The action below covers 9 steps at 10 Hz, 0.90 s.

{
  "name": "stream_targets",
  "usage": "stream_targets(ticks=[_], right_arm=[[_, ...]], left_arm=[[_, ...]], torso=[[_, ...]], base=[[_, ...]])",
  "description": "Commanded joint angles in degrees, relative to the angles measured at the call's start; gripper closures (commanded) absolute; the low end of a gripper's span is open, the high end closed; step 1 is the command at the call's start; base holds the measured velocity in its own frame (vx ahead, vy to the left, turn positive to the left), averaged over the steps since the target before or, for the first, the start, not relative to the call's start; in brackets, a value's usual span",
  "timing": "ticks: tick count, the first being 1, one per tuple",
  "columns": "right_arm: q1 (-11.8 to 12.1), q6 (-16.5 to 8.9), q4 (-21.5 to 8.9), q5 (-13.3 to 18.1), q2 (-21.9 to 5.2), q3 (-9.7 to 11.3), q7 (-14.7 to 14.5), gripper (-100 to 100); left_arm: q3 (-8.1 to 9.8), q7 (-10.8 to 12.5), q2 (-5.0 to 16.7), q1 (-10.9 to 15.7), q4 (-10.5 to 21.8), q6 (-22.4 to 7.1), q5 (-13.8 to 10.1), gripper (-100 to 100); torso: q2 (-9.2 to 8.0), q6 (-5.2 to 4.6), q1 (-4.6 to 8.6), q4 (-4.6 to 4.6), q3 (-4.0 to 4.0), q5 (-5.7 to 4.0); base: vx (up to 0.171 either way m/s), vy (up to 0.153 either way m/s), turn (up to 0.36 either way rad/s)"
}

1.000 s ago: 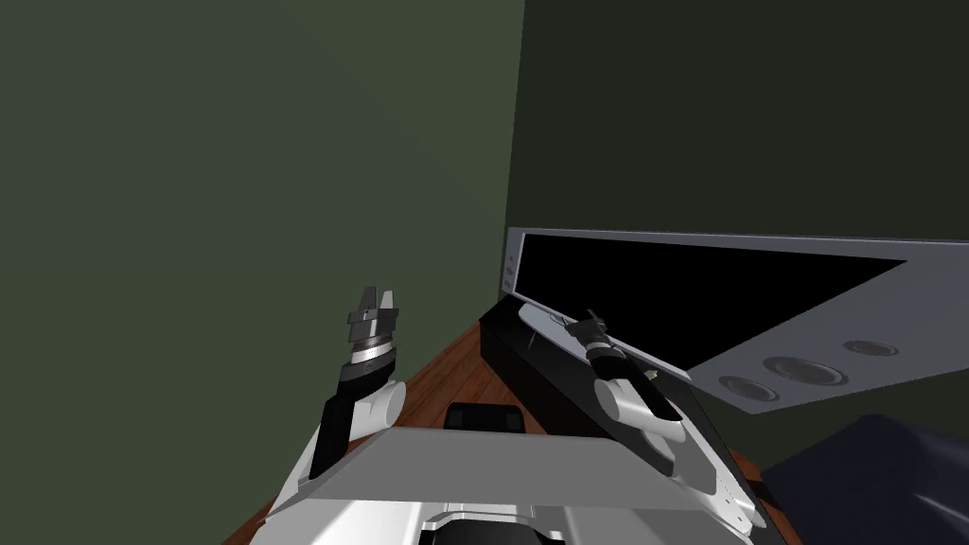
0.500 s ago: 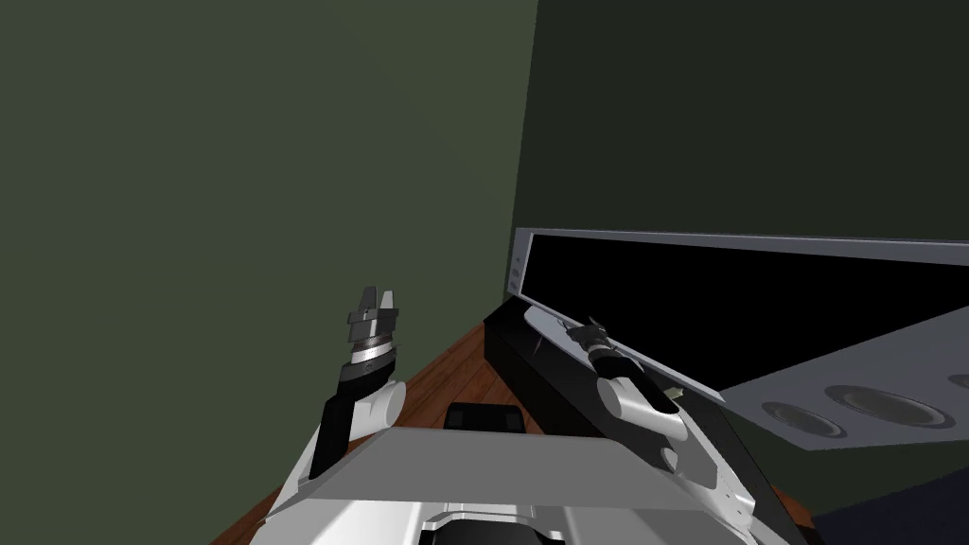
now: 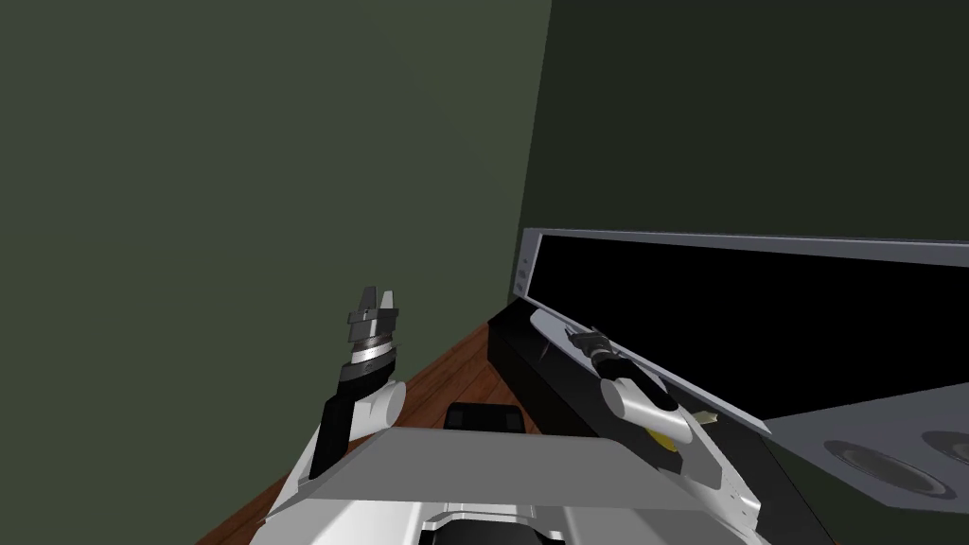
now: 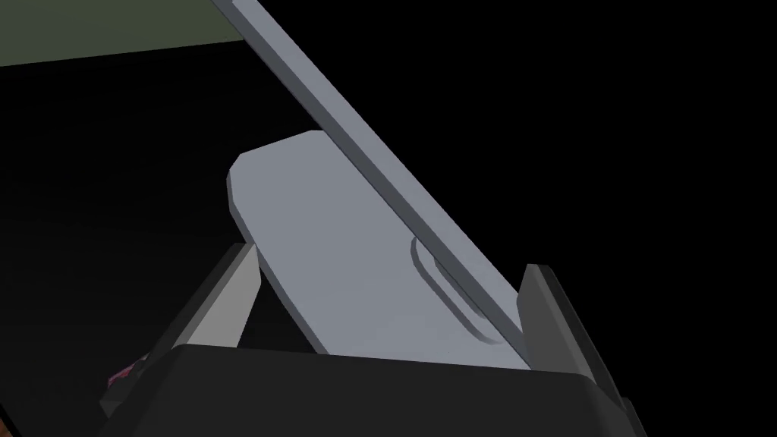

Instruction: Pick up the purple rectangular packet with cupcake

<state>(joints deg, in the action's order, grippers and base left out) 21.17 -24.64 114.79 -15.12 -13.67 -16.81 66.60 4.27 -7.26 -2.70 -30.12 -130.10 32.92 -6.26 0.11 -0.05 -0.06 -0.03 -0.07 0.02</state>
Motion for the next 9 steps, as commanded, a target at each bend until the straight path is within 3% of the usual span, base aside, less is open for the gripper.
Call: stream_targets(ticks=[1, 4, 6, 9], right_arm=[[-0.01, -1.02, -0.28, -0.28, -0.31, -0.2, 1.86, -100], [-0.75, -6.26, -3.72, -1.43, -1.26, -1.84, 7.18, -100], [-0.75, -7.52, -3.72, -1.43, -1.26, -1.84, 9.29, -100], [-1.53, -13.04, -7.42, -2.55, -2.29, -3.44, 14.69, -100]], left_arm=[[0.0, 0.0, 0.0, 0.0, 0.0, 0.0, 0.0, 0], [0.0, 0.0, 0.0, 0.0, 0.0, 0.0, 0.0, 0], [0.0, 0.0, 0.0, 0.0, 0.0, 0.0, 0.0, 0], [0.0, 0.0, 0.0, 0.0, 0.0, 0.0, 0.0, 0]], torso=[[0.0, 0.0, 0.0, 0.0, 0.0, 0.0], [-0.04, 0.01, 0.02, 0.01, 0.02, 0.0], [-0.02, 0.0, 0.02, 0.01, 0.01, 0.0], [-0.04, 0.0, 0.0, 0.01, 0.02, 0.0]], base=[[0.014, 0.003, -0.029], [0.026, 0.005, 0.161], [0.022, 0.002, 0.024], [0.029, 0.008, 0.147]])
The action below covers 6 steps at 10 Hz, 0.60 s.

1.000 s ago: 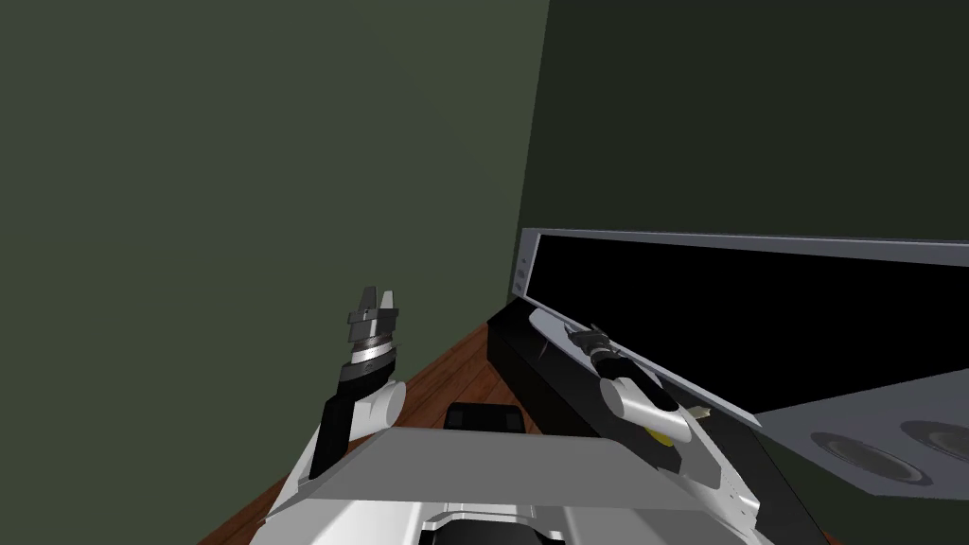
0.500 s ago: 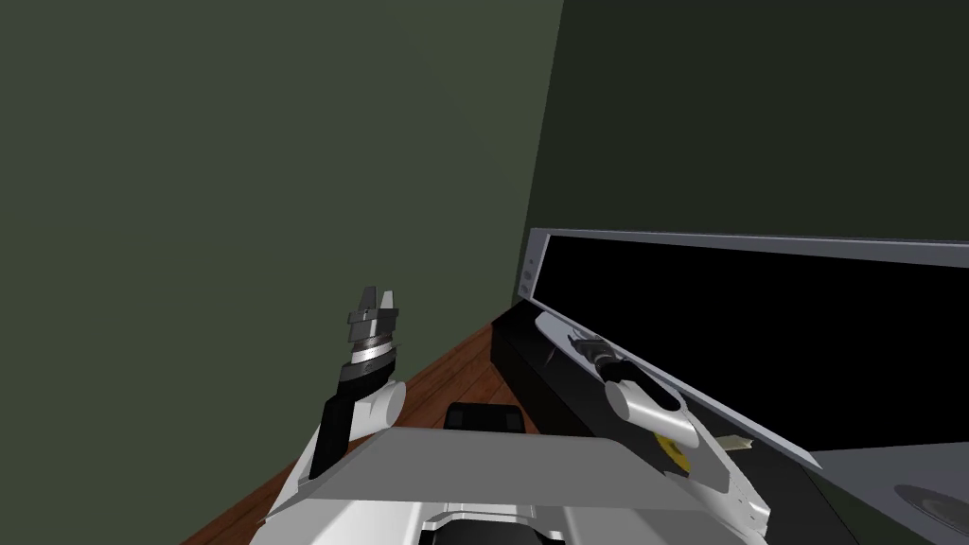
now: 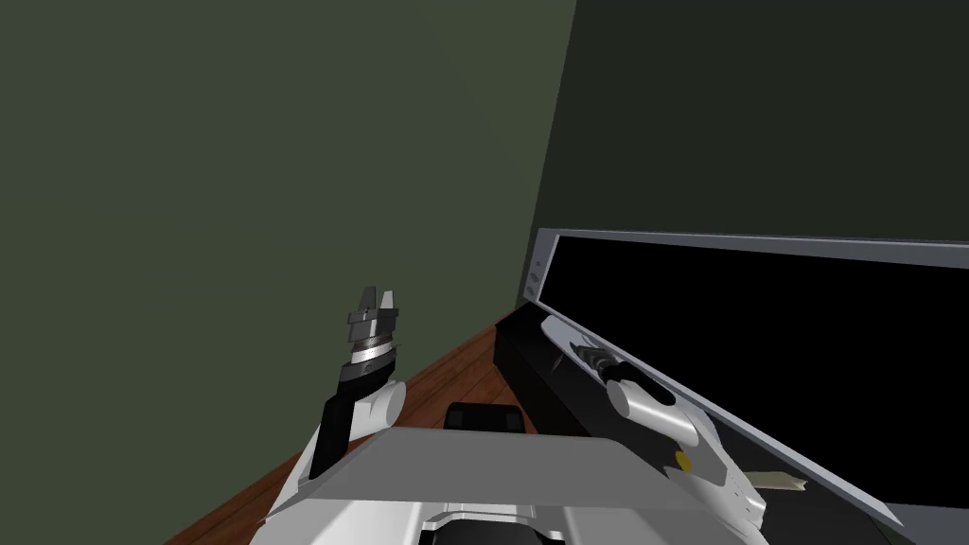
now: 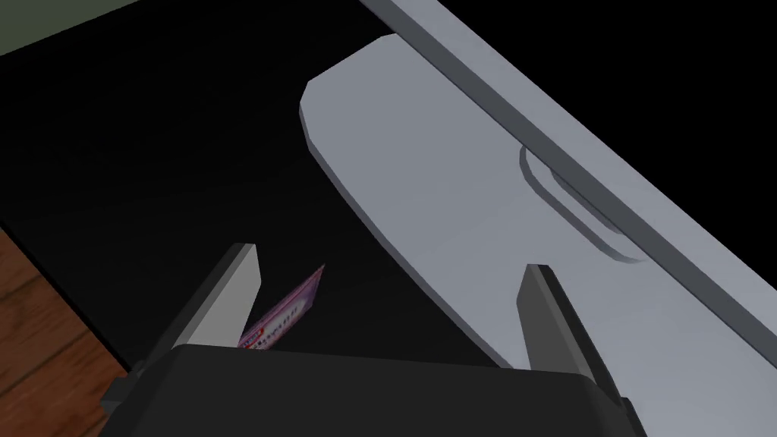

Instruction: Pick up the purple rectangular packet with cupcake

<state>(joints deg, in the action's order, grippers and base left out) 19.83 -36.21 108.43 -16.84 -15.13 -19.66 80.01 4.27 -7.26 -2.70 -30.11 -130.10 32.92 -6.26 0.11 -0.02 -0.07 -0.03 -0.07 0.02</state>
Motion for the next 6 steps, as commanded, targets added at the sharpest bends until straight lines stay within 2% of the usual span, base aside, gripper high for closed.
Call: stream_targets(ticks=[1, 2, 3, 4, 5, 6], right_arm=[[-0.19, -2.4, -1.06, -0.82, -0.83, -0.59, 2.86, -100], [-0.19, -2.4, -1.06, -0.82, -0.83, -0.59, 3.18, -100], [-0.59, -4.72, -2.99, -1.37, -1.35, -1.37, 5.49, -100], [-0.59, -5.6, -2.99, -1.37, -1.35, -1.37, 6.77, -100], [-1.0, -7.87, -4.95, -1.91, -1.88, -2.15, 8.6, -100], [-1.0, -8.77, -4.95, -1.91, -1.88, -2.15, 10.27, -100]], left_arm=[[0.0, 0.0, 0.0, 0.0, 0.0, 0.0, 0.0, 0], [0.0, 0.0, 0.0, -0.01, 0.0, 0.0, 0.0, 0], [0.01, 0.0, 0.0, -0.01, 0.0, 0.0, 0.0, 0], [0.0, 0.0, 0.0, 0.0, 0.0, 0.0, 0.0, 0], [0.01, 0.0, 0.0, -0.01, 0.0, 0.0, 0.0, 0], [0.0, 0.0, 0.0, 0.0, 0.0, 0.0, 0.0, 0]], torso=[[0.0, 0.0, 0.0, 0.0, 0.0, 0.0], [-0.01, -0.04, 0.02, 0.0, 0.0, 0.0], [-0.06, -0.05, 0.03, 0.01, 0.03, 0.0], [-0.03, 0.0, 0.03, 0.01, 0.02, 0.0], [-0.03, -0.04, 0.04, 0.0, 0.01, 0.0], [0.0, -0.01, 0.02, 0.0, 0.0, 0.0]], base=[[0.032, 0.005, 0.101], [0.017, -0.003, -0.018], [0.026, 0.003, 0.177], [0.029, -0.003, 0.087], [0.032, 0.004, 0.163], [0.031, 0.003, 0.086]])
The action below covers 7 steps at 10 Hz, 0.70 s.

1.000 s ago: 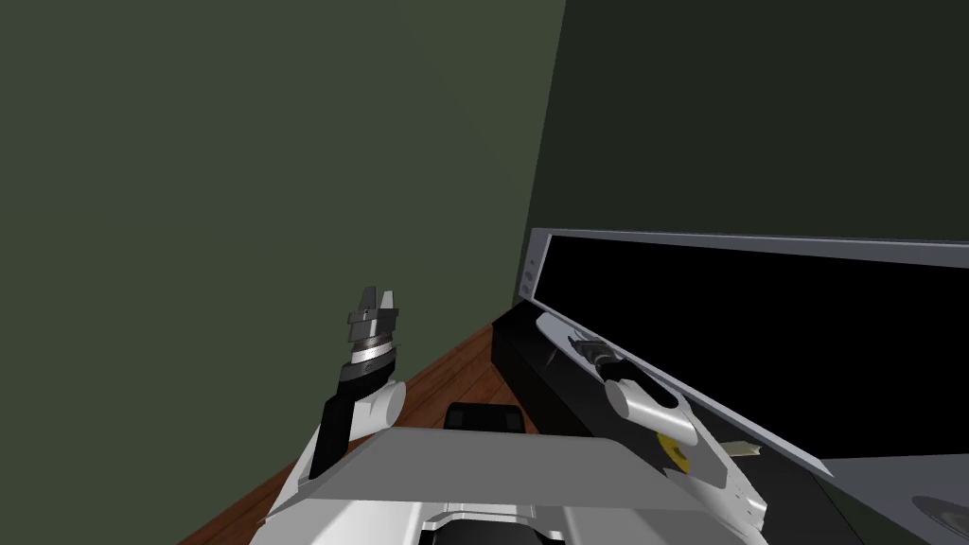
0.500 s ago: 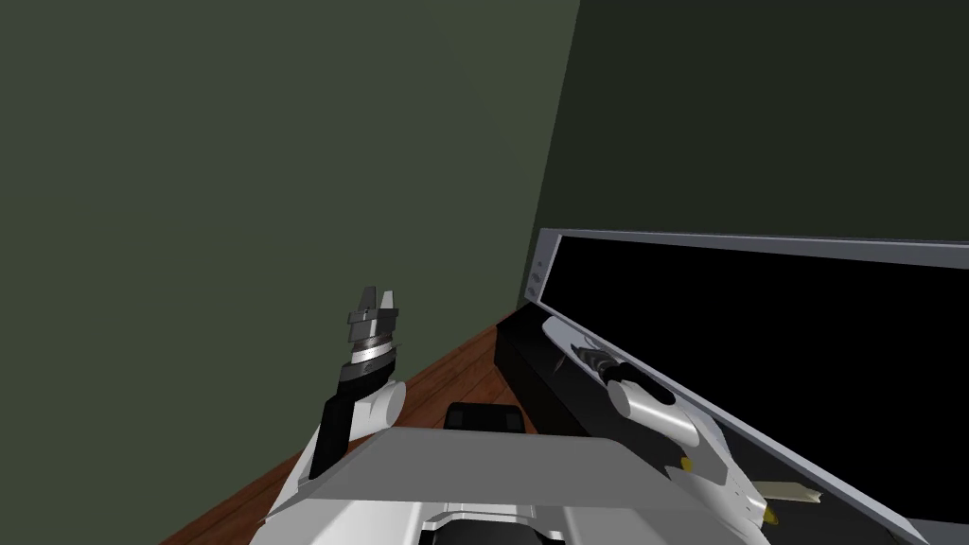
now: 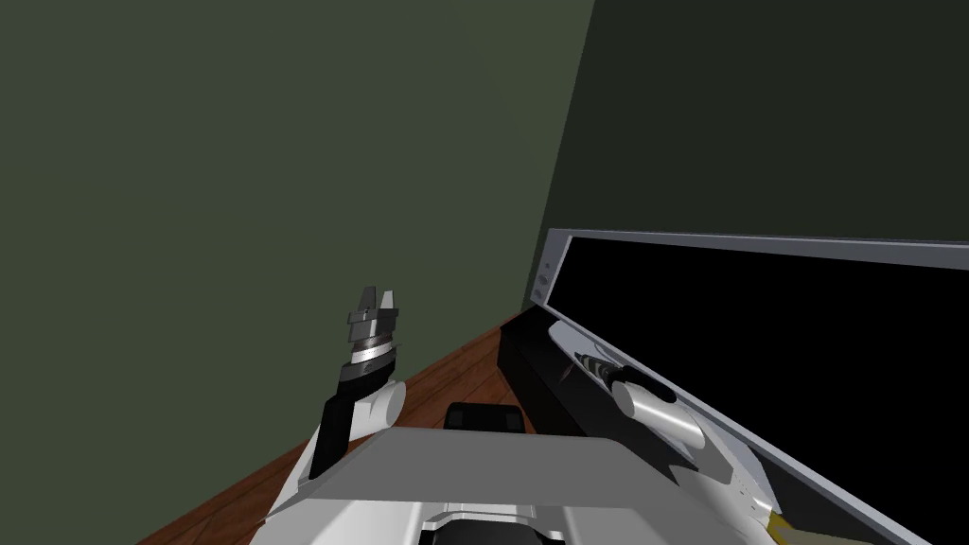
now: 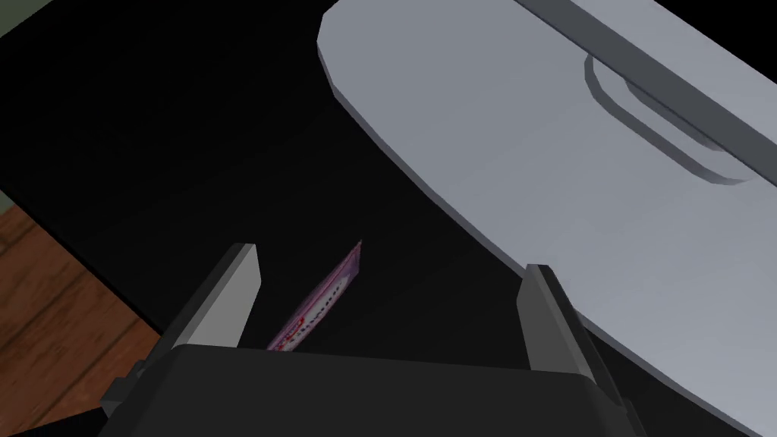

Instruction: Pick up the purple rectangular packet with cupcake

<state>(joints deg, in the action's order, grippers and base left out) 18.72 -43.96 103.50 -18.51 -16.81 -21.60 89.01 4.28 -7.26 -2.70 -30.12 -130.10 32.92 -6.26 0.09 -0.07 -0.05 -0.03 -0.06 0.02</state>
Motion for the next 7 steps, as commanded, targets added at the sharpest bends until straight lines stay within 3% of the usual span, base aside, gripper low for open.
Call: stream_targets(ticks=[1, 7], right_arm=[[-0.31, -2.86, -2.0, -0.77, -0.73, -0.97, 2.86, -100], [-1.13, -10.22, -5.91, -1.79, -1.79, -2.44, 11.52, -100]], left_arm=[[0.0, 0.0, 0.0, 0.0, 0.0, 0.0, 0.0, 0], [0.0, 0.0, 0.0, 0.01, 0.0, 0.0, 0.0, 0]], torso=[[0.0, 0.0, 0.0, 0.0, 0.0, 0.0], [-0.05, 0.03, 0.0, 0.01, 0.03, 0.0]], base=[[0.035, 0.006, 0.163], [0.025, 0.0, 0.094]])
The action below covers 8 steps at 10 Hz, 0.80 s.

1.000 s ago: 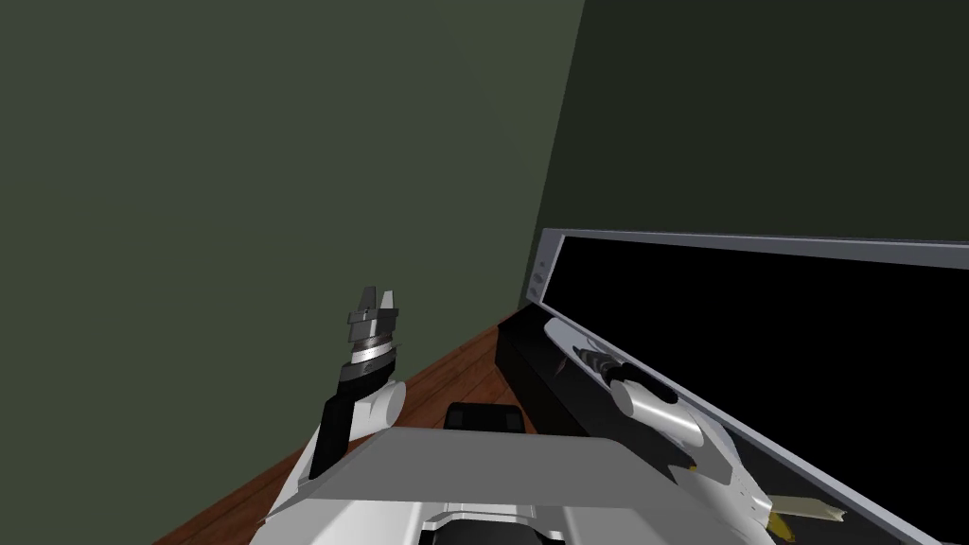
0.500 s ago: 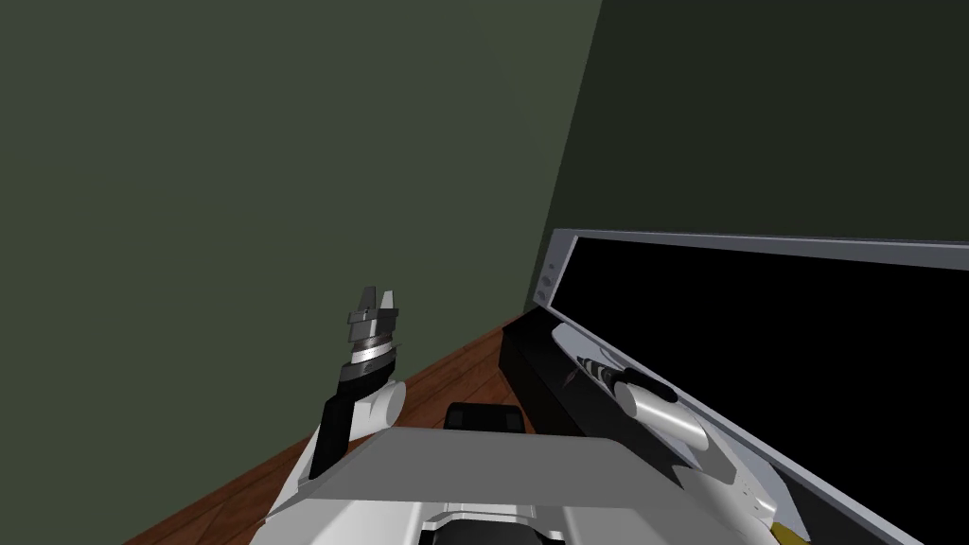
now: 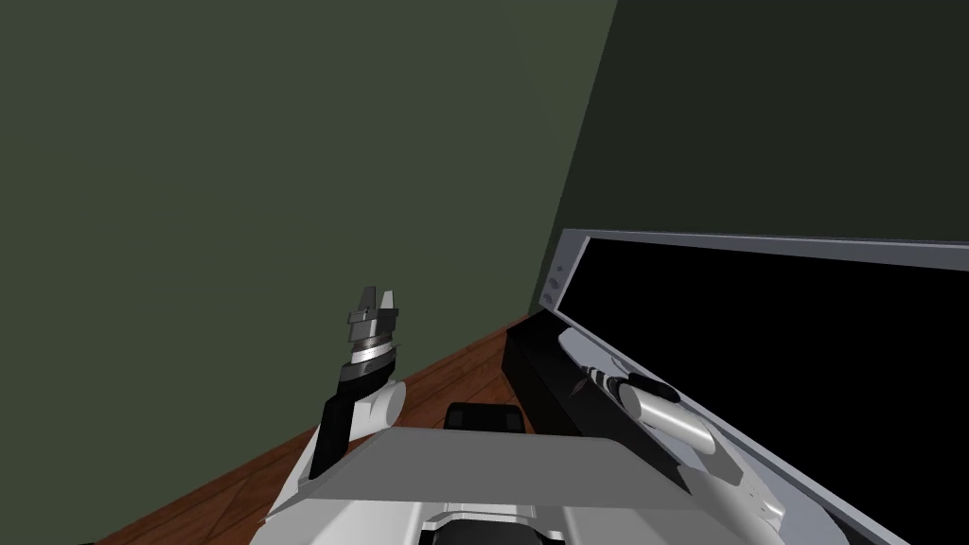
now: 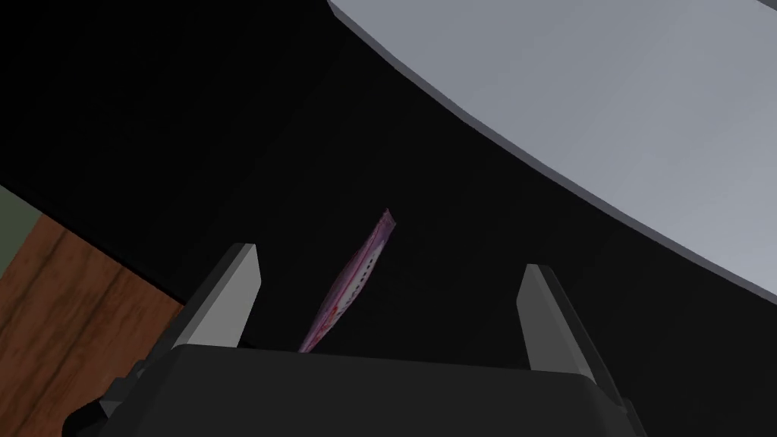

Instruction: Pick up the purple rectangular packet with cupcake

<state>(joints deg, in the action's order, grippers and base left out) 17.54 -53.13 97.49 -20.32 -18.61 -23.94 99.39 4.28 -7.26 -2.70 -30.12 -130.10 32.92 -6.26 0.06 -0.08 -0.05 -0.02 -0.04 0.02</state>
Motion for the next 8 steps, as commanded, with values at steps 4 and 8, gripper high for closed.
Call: stream_targets(ticks=[4, 8], right_arm=[[-0.73, -6.82, -3.63, -0.94, -1.07, -1.5, 7.47, -100], [-1.44, -12.11, -7.03, -1.83, -2.21, -2.79, 13.39, -100]], left_arm=[[0.0, 0.0, 0.0, 0.0, 0.0, 0.0, 0.0, 0], [0.0, 0.0, 0.0, 0.0, 0.0, 0.0, 0.0, 0]], torso=[[0.03, 0.01, 0.0, -0.01, -0.02, 0.0], [0.01, 0.02, -0.01, 0.0, -0.01, 0.0]], base=[[0.03, -0.001, 0.11], [0.027, -0.002, 0.11]])
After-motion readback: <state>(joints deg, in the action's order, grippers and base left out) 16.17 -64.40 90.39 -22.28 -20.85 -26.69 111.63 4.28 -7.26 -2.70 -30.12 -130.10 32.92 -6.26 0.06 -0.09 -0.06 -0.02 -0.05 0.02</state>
